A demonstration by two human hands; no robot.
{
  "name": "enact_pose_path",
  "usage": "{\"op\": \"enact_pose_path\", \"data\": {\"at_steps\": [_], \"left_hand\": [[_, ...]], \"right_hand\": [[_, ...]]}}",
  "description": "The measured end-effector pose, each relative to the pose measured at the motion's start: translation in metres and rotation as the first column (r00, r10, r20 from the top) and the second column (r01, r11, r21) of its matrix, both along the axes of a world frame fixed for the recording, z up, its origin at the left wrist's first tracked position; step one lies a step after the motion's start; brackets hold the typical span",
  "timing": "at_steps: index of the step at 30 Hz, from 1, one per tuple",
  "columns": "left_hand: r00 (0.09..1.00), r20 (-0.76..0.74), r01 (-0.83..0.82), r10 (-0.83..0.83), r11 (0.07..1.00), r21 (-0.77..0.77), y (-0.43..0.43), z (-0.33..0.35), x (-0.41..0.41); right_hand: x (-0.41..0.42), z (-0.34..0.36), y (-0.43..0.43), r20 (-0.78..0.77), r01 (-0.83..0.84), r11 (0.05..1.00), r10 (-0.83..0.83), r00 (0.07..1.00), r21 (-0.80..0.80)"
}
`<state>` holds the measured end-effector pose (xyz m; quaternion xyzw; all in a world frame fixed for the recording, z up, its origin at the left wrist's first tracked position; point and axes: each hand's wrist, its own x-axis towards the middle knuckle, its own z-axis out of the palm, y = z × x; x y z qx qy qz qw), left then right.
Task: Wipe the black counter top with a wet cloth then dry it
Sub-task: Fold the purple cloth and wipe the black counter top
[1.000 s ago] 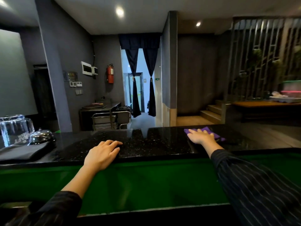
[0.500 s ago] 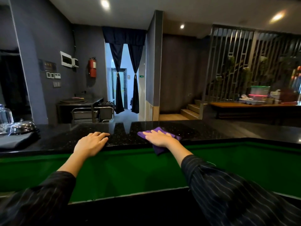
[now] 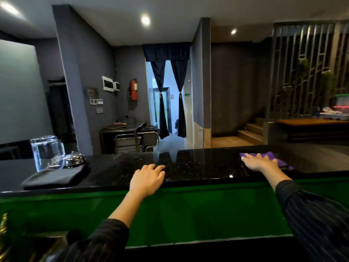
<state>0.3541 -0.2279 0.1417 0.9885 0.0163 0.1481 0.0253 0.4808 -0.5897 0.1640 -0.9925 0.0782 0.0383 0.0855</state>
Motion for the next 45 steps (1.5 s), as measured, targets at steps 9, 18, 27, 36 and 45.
{"op": "enact_pose_path", "data": {"at_steps": [9, 18, 27, 36, 45], "left_hand": [[0.972, -0.066, 0.210, -0.224, 0.963, -0.170, 0.021, 0.004, 0.001], [0.984, 0.178, -0.011, 0.011, 1.000, -0.004, 0.127, -0.007, -0.039], [0.945, 0.320, -0.071, 0.074, 0.997, -0.021, 0.118, -0.022, -0.054], [0.987, 0.145, -0.072, 0.064, 0.996, 0.054, 0.146, -0.047, -0.118], [0.985, -0.127, -0.109, 0.115, 0.992, 0.059, 0.147, -0.031, -0.127]], "right_hand": [[0.040, 0.003, 0.184, -0.001, -0.212, 0.977, 0.212, 0.977, -0.002], [0.121, -0.021, 0.367, -0.092, -0.602, 0.798, 0.601, 0.794, 0.024], [-0.032, 0.002, 0.416, -0.046, -0.790, 0.610, 0.792, 0.609, 0.060], [-0.067, 0.003, 0.350, 0.025, -0.780, 0.620, 0.781, 0.624, 0.087], [-0.098, -0.001, 0.396, 0.077, -0.620, 0.784, 0.619, 0.782, -0.008]]}}
